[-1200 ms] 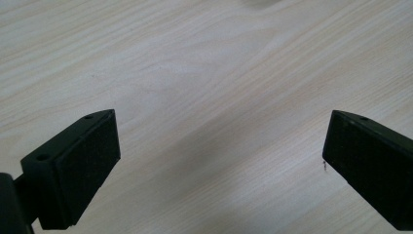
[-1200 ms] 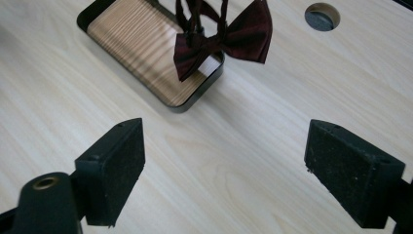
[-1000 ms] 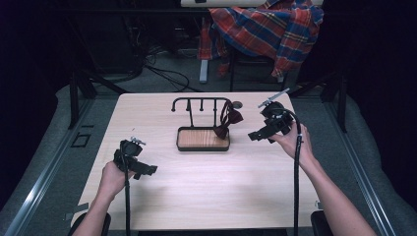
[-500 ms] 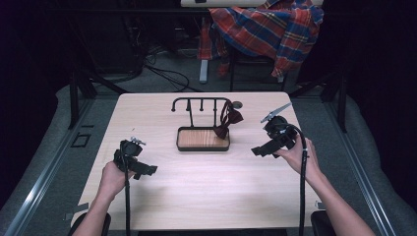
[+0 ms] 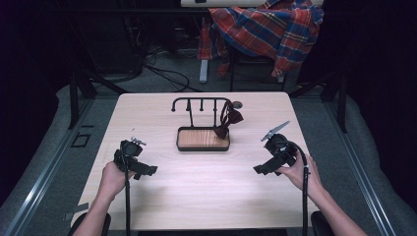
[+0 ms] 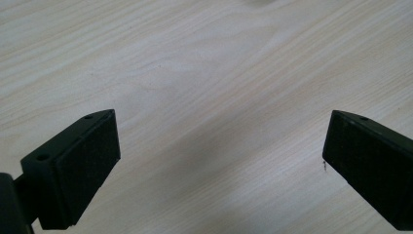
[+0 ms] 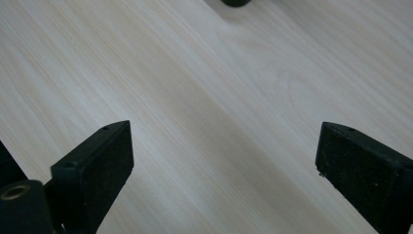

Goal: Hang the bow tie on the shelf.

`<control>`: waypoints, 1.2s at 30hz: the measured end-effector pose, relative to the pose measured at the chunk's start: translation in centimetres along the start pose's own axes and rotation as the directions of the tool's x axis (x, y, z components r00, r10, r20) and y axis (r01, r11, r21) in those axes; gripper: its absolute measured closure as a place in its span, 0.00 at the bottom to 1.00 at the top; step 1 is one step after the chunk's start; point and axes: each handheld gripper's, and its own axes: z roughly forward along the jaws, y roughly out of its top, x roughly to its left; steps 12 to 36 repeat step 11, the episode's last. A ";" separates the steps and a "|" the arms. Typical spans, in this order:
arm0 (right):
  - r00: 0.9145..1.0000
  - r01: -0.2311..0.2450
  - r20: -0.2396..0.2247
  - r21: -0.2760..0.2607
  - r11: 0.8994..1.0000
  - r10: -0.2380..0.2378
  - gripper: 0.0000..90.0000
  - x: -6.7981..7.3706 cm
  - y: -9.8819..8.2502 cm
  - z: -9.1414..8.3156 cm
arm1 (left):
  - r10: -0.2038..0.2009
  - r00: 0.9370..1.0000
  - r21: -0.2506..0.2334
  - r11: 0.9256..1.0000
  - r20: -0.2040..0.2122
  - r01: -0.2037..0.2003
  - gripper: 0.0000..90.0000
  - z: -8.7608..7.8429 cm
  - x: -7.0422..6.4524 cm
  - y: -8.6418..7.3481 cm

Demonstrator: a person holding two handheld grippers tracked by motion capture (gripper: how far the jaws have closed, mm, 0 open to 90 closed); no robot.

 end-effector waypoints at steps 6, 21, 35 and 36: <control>0.999 -0.017 -0.038 0.002 1.000 0.017 0.06 0.0 -1.5 1.1 | 0.005 1.000 0.000 1.000 -0.001 -0.005 0.00 0.0 0.0 0.0; 1.000 0.016 -0.018 0.053 0.998 -0.015 0.04 0.3 -2.0 2.2 | 0.009 1.000 -0.004 1.000 -0.004 -0.009 0.00 0.0 -0.1 0.0; 1.000 0.016 -0.018 0.053 0.998 -0.015 0.04 0.3 -2.0 2.2 | 0.009 1.000 -0.004 1.000 -0.004 -0.009 0.00 0.0 -0.1 0.0; 1.000 0.016 -0.018 0.053 0.998 -0.015 0.04 0.3 -2.0 2.2 | 0.009 1.000 -0.004 1.000 -0.004 -0.009 0.00 0.0 -0.1 0.0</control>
